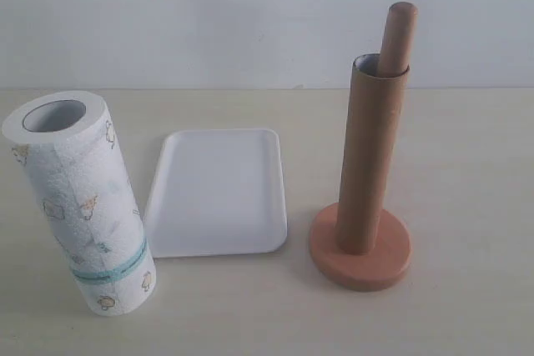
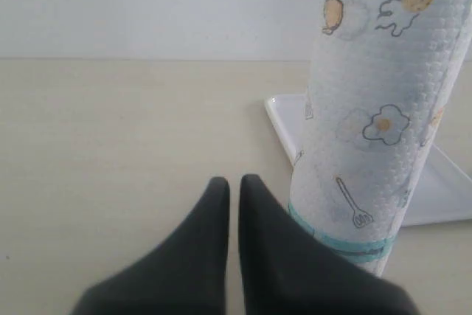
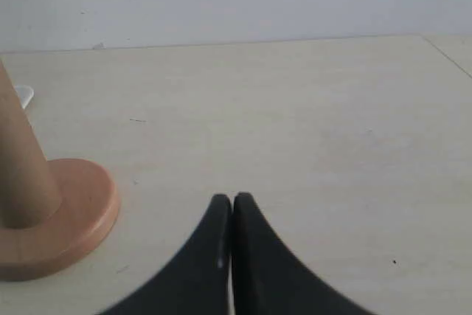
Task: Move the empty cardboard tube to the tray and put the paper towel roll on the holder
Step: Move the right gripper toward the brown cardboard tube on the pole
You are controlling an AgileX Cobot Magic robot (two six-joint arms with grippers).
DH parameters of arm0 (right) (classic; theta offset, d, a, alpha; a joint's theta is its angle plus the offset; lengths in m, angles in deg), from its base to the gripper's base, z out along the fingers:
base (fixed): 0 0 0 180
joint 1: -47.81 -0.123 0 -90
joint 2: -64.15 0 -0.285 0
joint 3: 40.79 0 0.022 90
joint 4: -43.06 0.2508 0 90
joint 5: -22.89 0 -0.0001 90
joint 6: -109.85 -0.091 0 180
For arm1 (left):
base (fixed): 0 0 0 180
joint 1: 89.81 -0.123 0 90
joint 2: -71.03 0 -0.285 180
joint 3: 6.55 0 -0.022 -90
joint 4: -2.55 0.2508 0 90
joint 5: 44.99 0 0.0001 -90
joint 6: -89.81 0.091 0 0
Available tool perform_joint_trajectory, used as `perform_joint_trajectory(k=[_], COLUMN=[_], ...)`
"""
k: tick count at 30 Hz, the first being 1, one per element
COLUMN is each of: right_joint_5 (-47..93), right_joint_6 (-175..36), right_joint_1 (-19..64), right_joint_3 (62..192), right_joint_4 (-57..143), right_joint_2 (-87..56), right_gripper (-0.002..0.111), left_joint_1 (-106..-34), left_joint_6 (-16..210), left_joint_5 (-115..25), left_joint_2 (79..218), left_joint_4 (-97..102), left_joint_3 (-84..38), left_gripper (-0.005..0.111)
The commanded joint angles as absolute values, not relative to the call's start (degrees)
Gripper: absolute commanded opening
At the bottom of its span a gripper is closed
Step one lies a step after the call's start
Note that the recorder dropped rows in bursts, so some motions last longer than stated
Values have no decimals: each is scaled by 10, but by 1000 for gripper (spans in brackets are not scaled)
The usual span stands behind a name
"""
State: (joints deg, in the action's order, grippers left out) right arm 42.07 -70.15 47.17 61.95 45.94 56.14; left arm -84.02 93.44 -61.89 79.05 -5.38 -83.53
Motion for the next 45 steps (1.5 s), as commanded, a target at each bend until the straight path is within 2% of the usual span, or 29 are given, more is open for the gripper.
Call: perform_joint_trajectory(k=[1,15,23,26,31,34,39,42,45], right_joint_5=[418,386,188,75,-133,-134,-84,-120,-128], right_joint_6=[-702,-693,-685,-715,-833,-953,-1125,-1314,-1349], right_joint_1=[473,473,473,473,473,473,473,473,473], right_joint_3=[620,620,620,620,620,645,726,743,740], right_joint_4=[459,437,424,424,424,405,144,-66,-119], right_joint_2=[564,564,564,564,564,556,459,319,206], right_gripper=[0,0,0,0,0,0,0,0,0], left_joint_1=[-842,-842,-842,-842,-842,-842,-842,-842,-842], left_joint_6=[934,934,934,934,934,934,934,934,934], left_joint_5=[-617,-617,-617,-617,-617,-617,-617,-617,-617], left_joint_2=[788,788,788,788,788,788,788,788,788], left_joint_4=[-52,-52,-52,-52,-52,-52,-52,-52,-52], left_joint_3=[-838,-838,-838,-838,-838,-838,-838,-838,-838], left_gripper=[4,4,4,4,4,4,4,4,4])
